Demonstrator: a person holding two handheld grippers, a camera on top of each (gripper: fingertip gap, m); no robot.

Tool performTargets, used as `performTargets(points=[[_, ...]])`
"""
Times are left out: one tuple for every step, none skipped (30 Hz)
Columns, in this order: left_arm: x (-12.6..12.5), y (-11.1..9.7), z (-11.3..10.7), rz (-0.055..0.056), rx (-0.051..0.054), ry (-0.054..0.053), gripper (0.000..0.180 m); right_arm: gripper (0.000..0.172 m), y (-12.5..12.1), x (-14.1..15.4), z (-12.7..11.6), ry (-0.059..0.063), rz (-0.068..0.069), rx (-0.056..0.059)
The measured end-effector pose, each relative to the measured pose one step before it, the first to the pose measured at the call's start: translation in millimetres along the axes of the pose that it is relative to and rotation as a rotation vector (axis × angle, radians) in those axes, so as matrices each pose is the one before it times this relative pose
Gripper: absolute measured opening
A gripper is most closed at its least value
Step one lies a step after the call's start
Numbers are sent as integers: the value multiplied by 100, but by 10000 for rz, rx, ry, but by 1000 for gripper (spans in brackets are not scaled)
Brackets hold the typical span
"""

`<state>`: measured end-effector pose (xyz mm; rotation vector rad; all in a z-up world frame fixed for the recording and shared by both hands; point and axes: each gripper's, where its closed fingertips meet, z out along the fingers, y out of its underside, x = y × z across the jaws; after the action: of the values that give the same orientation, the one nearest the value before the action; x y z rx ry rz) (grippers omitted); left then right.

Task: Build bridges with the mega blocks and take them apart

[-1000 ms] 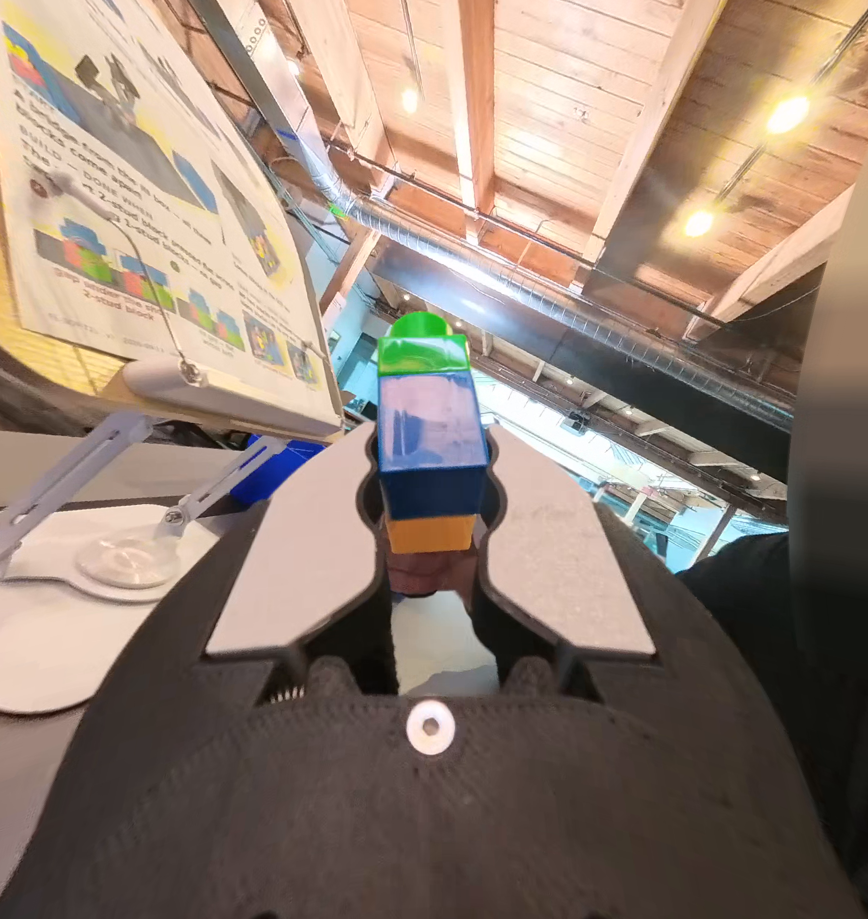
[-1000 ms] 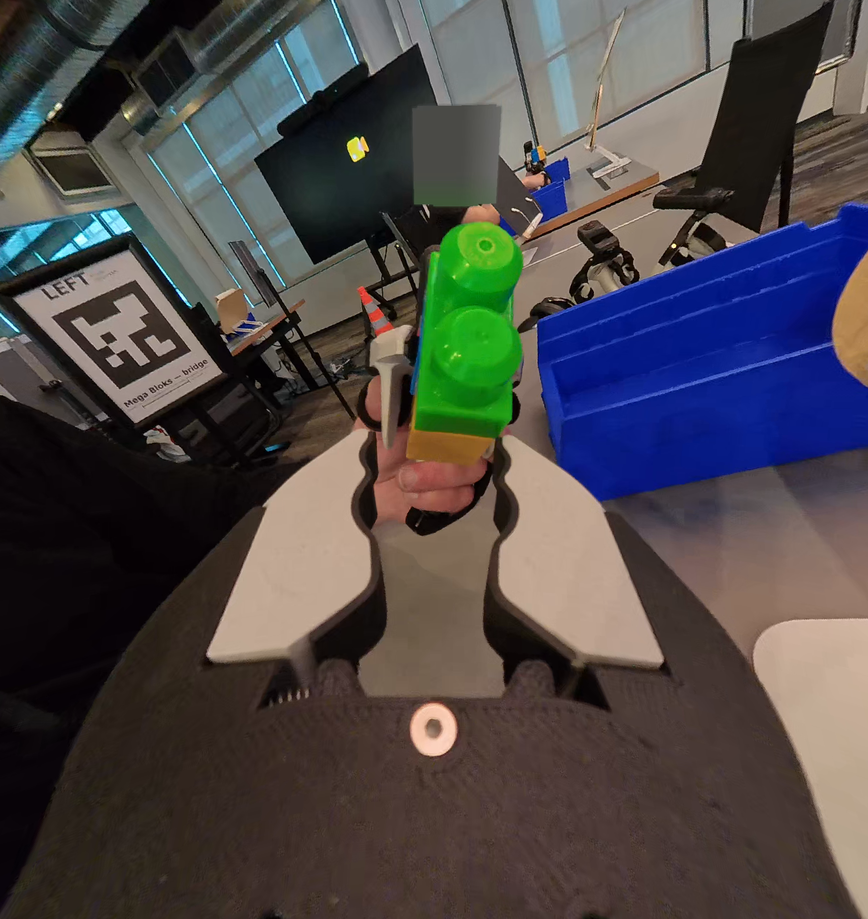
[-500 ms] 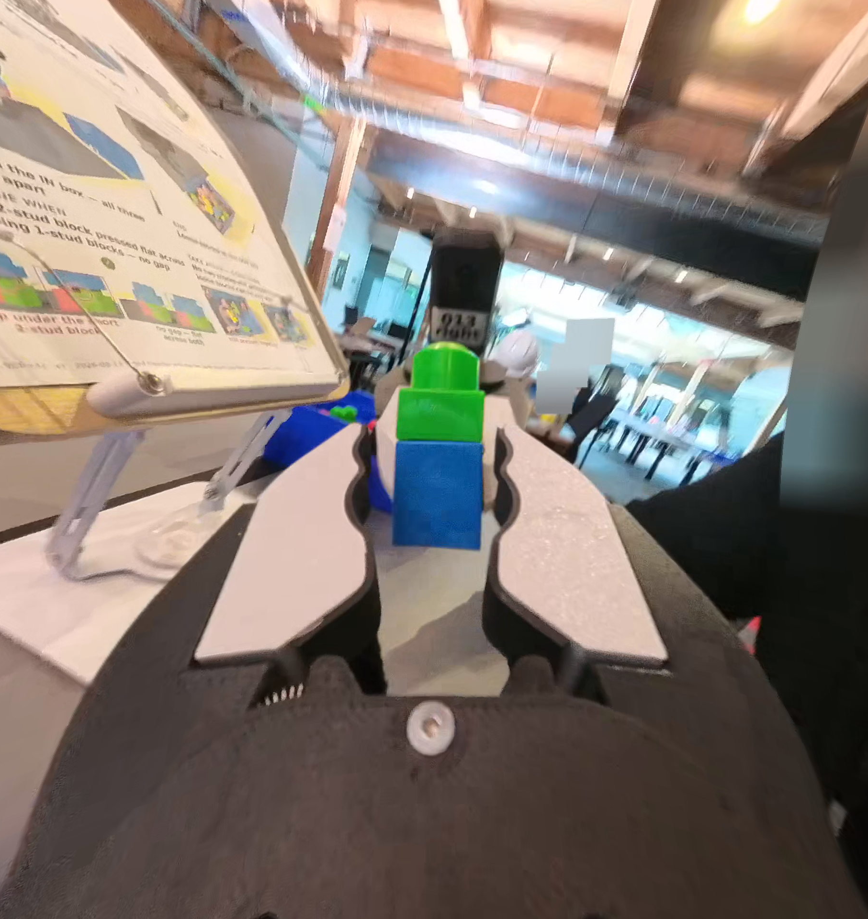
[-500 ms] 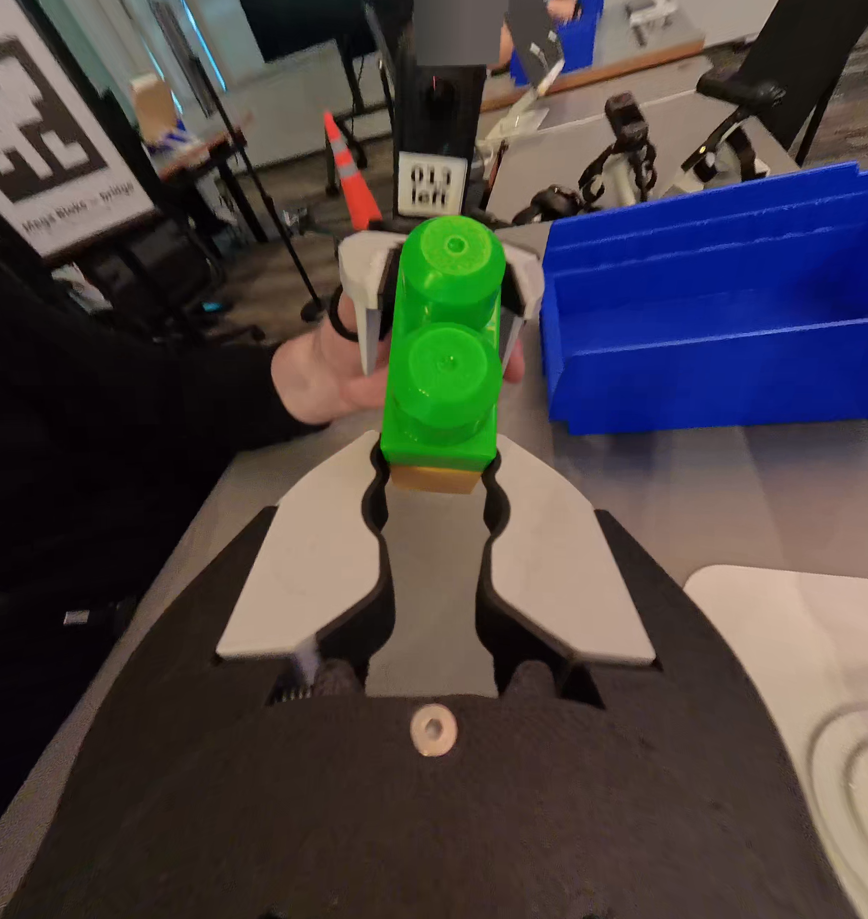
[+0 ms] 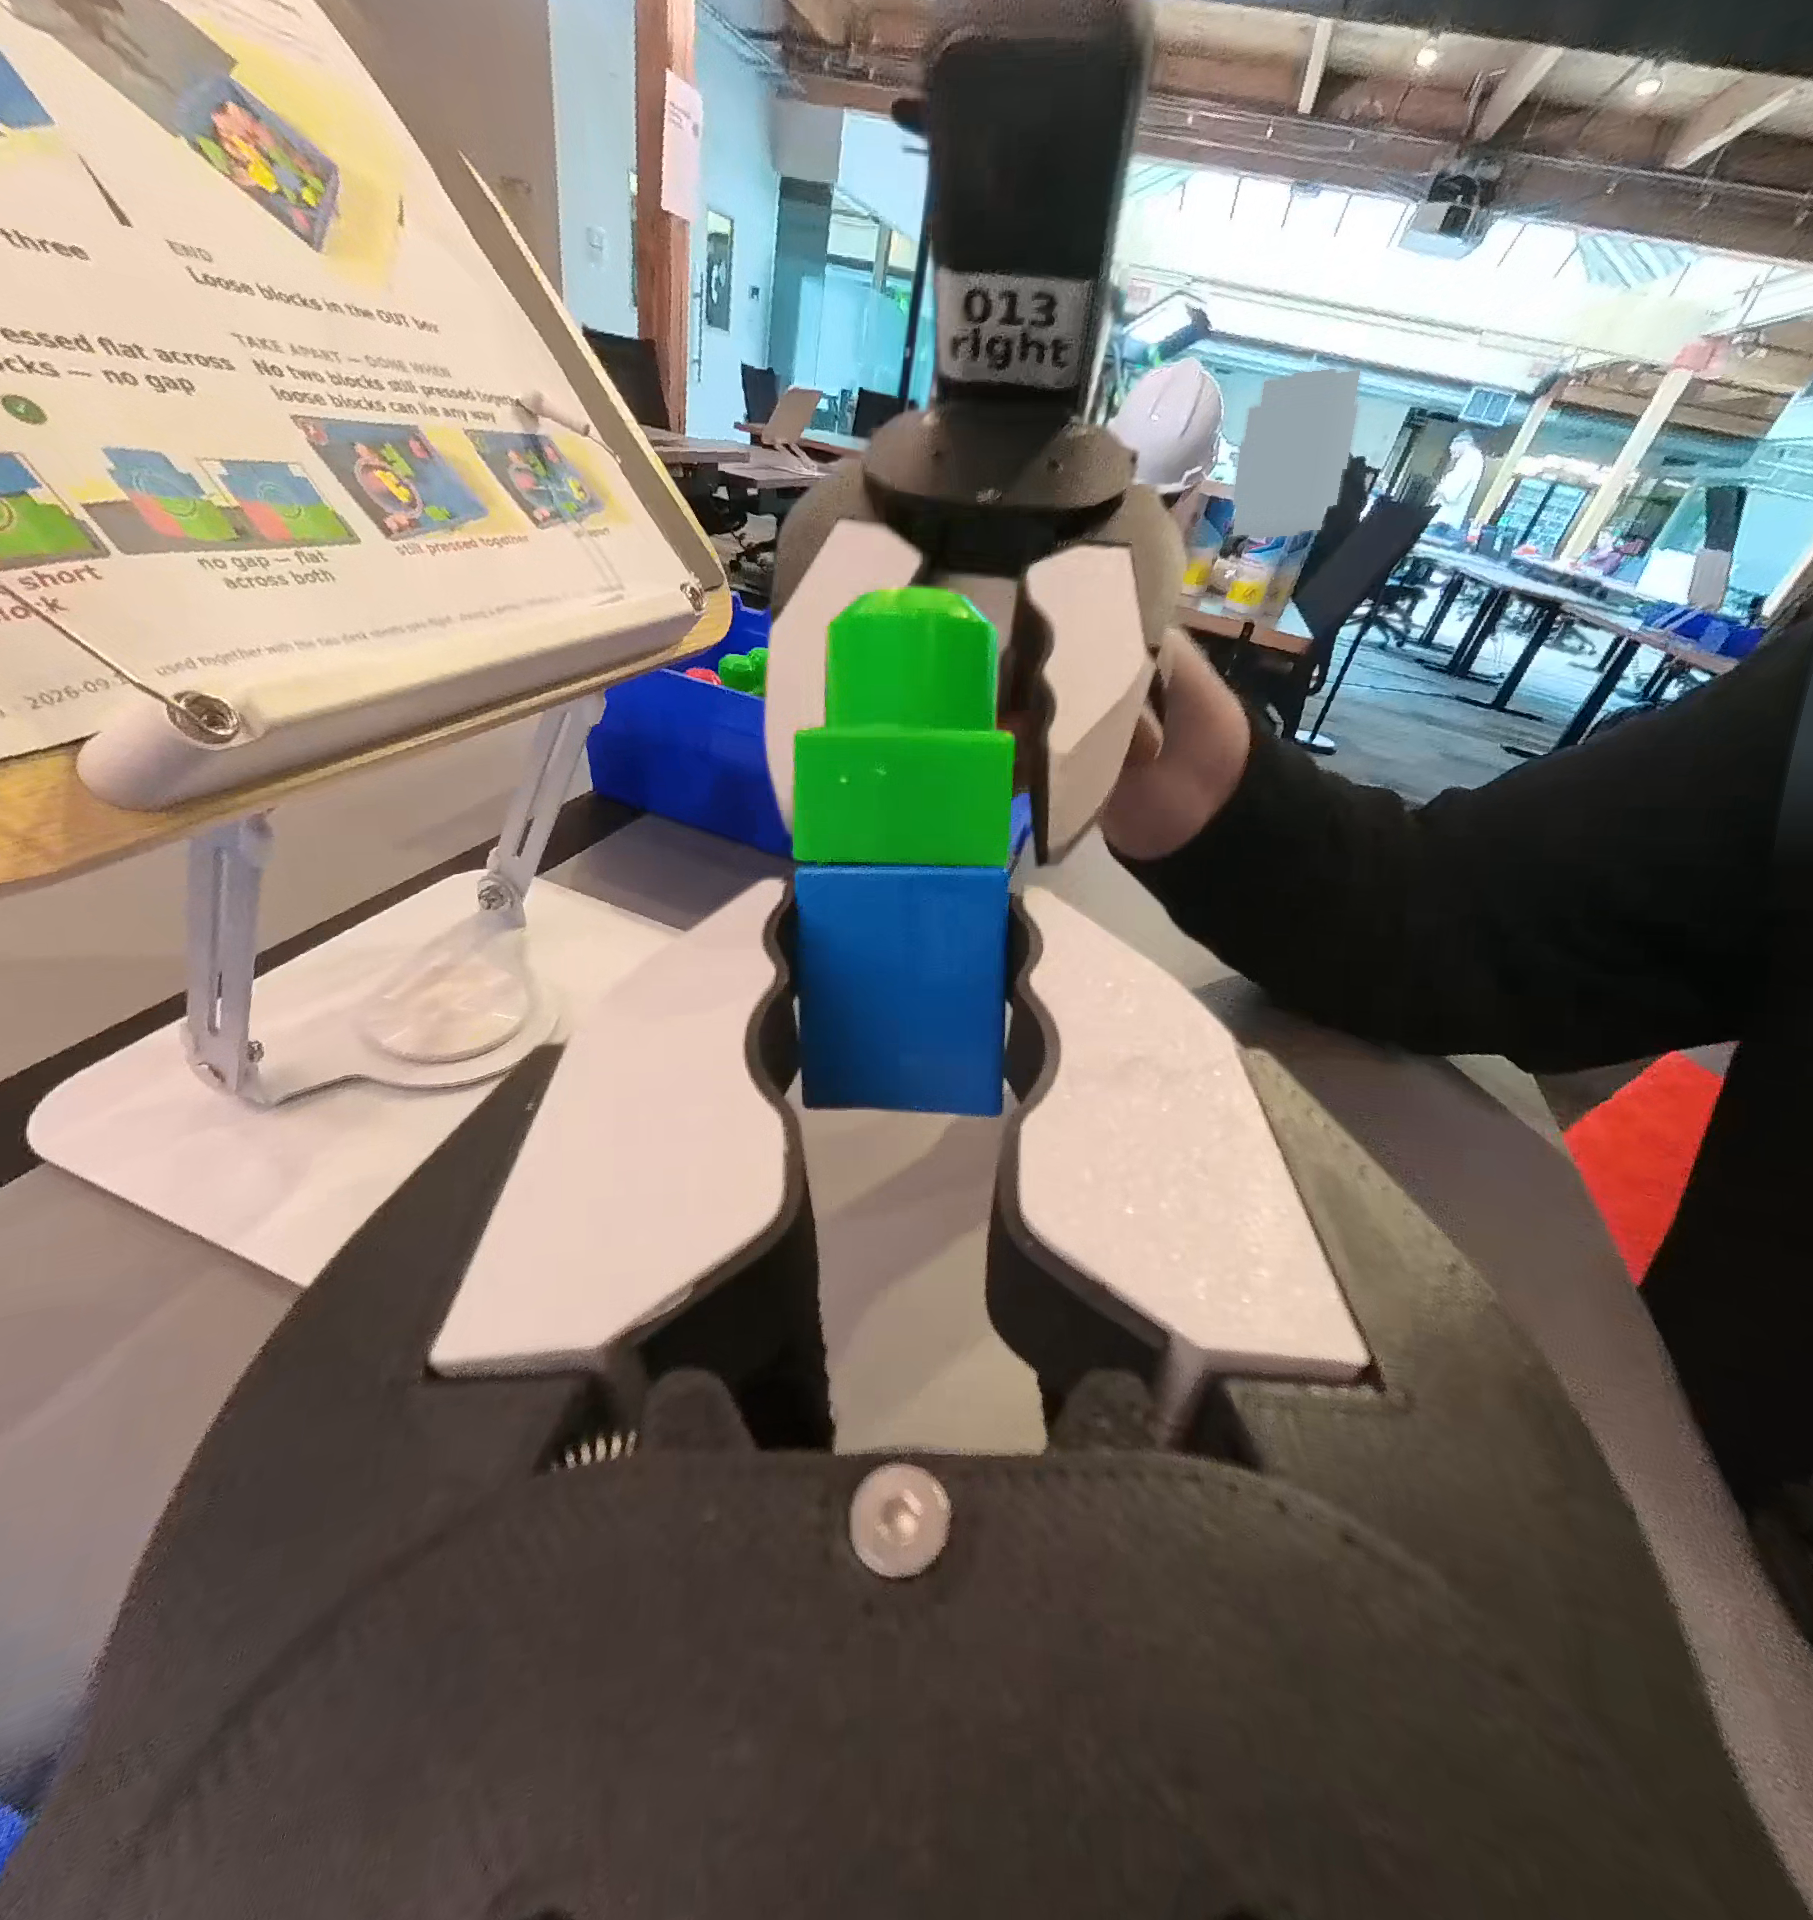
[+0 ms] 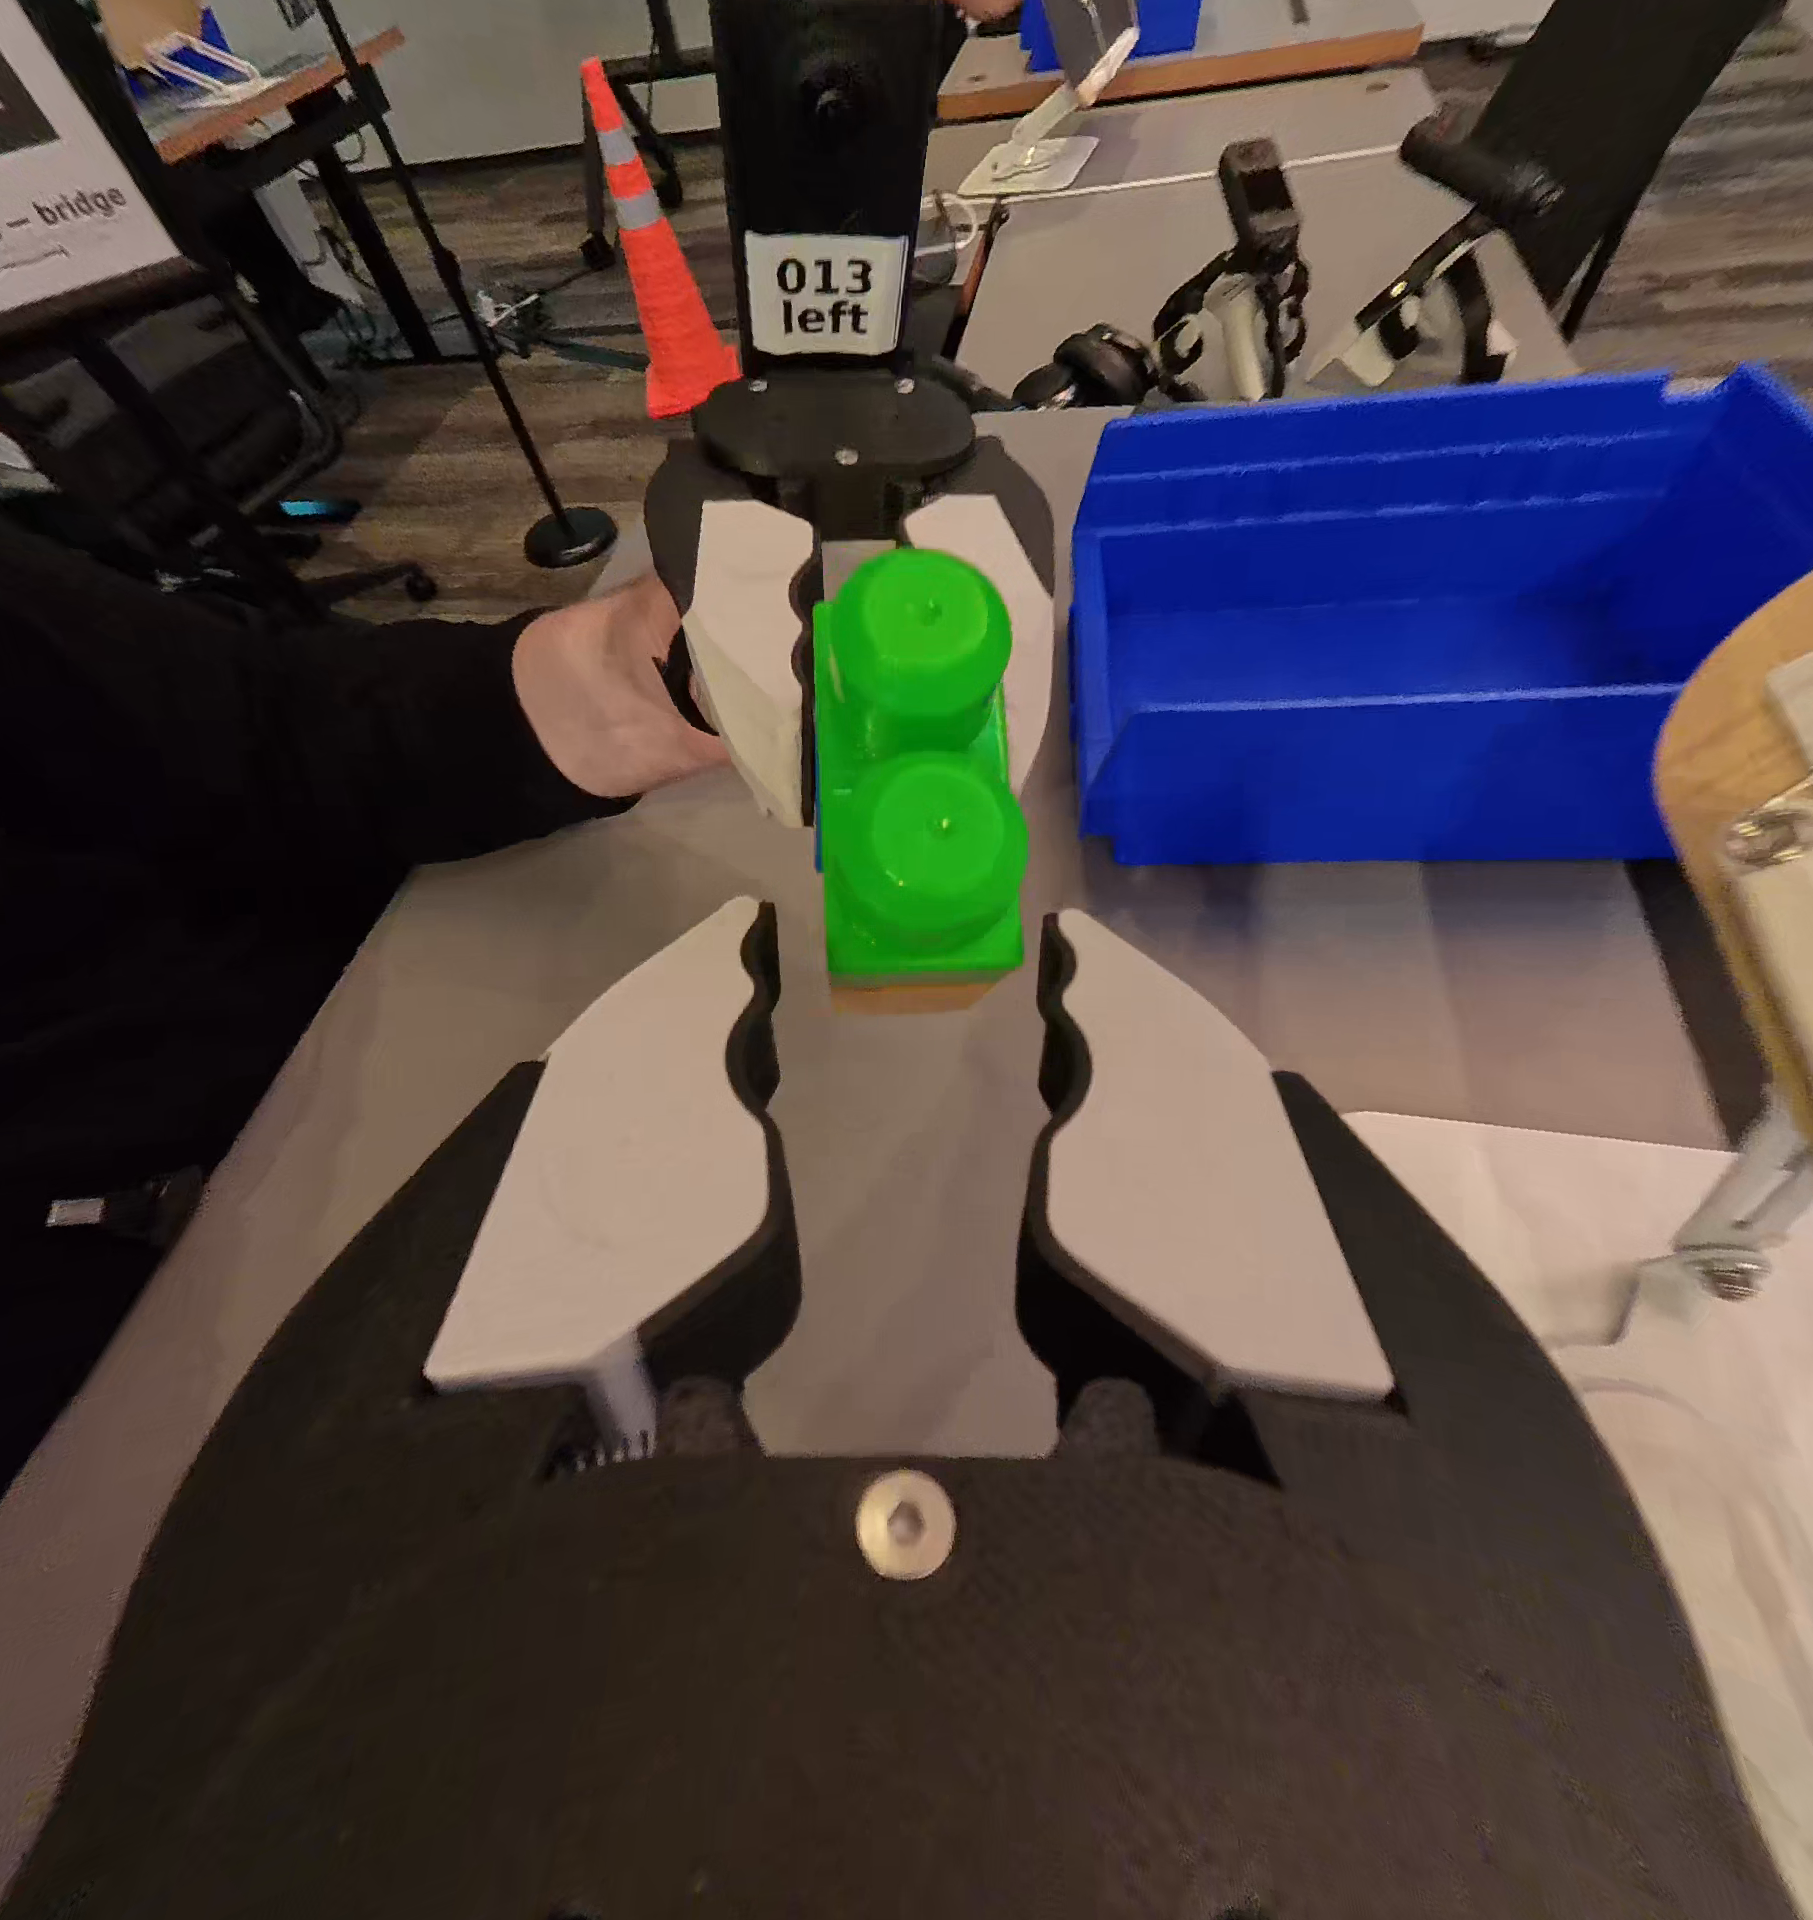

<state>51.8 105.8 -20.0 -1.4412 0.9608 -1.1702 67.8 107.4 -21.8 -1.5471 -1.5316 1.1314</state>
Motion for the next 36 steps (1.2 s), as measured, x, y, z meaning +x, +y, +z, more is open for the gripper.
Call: performTargets(points=[[-49, -12, 20, 27, 20, -38, 36, 48, -289, 25, -424, 191, -195, 32], [95, 75, 96, 3, -20, 71, 36, 47, -171, -11, -274, 159, -154, -42], [116, 158, 151, 36, -72, 69, 36, 46, -40, -53, -114, 130, -195, -106], [69, 208, 190, 127, -115, -1, 36, 46, -4, -70, -8, 114, -185, -77], [173, 284, 247, 120, -192, 40, 36, 45, 18, -109, 79, 17, -74, -62], [331, 220, 268, 105, -169, 134, 36, 43, -23, -180, 132, -62, -48, -14], [227, 127, 244, 123, -112, 36, 36, 42, -44, -84, 155, -19, -34, 29], [29, 162, 199, 112, -157, -82, 36, 41, 83, -31, 170, -18, 26, -42], [-34, 226, 131, 104, -183, -94, 36, 37, 314, -189, 192, -137, 15, -181], [-43, 224, 41, 96, -156, -64, 36, 34, 335, -128, 144, -78, -16, -206], [5, 126, 15, 49, -62, 3, 36, 34, 195, -31, 101, 30, -77, -130], [57, -14, -15, -22, 36, 57, 36, 34, 85, -56, 34, 19, -74, -72], [-17, -43, -7, -25, 59, 7, 36, 34, -6, -21, 11, 29, -39, -36], [-46, -61, -4, -15, 64, -10, 36, 34, -148, 45, -33, 96, -105, 57], [64, 12, -16, -10, -2, 63, 36, 34, 1, -39, 6, 26, -60, -43], [5, 100, 44, 31, -59, -13, 36, 34, 50, -53, 8, -2, -19, -73], [-43, -50, 26, 9, 32, -53, 36, 34, -6, 37, -27, 37, -13, -2], [102, -169, -10, -37, 107, 60, 36, 34, -71, -35, -51, -49, 52, 60], [154, -245, -65, -28, 124, 101, 36, 34, -137, -81, -75, -77, 17, 107], [48, -263, -141, -50, 108, 43, 38, 34, -234, -19, -62, 35, -33, 129], [10, -274, -203, -50, 96, 2, 43, 34, -231, 130, -46, 157, -26, 89], [-15, -276, -256, 18, 104, -18, 50, 34, -194, 12, -67, 94, -42, 48], [-209, -261, -338, 25, 62, -160, 57, 34, -254, 6, -157, 86, -51, 86], [-330, -250, -522, 4, 4, -244, 60, 34, -327, 48, -311, 121, -35, 122], [-184, -295, -672, -10, 20, -160, 58, 34, -379, 8, -476, 101, -37, 113], [-64, -263, -785, 31, 37, -87, 51, 34, -400, -32, -644, 102, -58, 113], [-16, -63, -833, 114, -49, -97, 36, 34, -465, -1, -794, 183, -94, 150], [145, 259, -797, 185, -205, -17, 13, 34, -470, 6, -895, 198, -90, 136], [104, 503, -695, 128, -284, -61, 0, 34, -426, -33, -937, 184, -87, 100], [67, 575, -547, 10, -236, -89, 0, 34, -399, -19, -984, 227, -128, 98], [266, 741, -369, -22, -261, 10, 0, 34, -342, 38, -1018, 266, -119, 88], [333, 975, -151, 5, -373, 2, 0, 34, -153, -36, -1033, 204, -69, 34], [269, 1018, 5, 60, -374, -97, 0, 34, -13, -21, -1038, 202, -56, -2], [297, 940, 110, 68, -296, -103, 0, 34, 147, 2, -1057, 192, -58, -46], [408, 947, 174, 32, -291, 6, 0, 34, 262, -54, -1064, 127, -90, -83], [355, 1024, 247, 10, -328, 19, 0, 34, 385, 20, -1104, 122, -25, -127]])
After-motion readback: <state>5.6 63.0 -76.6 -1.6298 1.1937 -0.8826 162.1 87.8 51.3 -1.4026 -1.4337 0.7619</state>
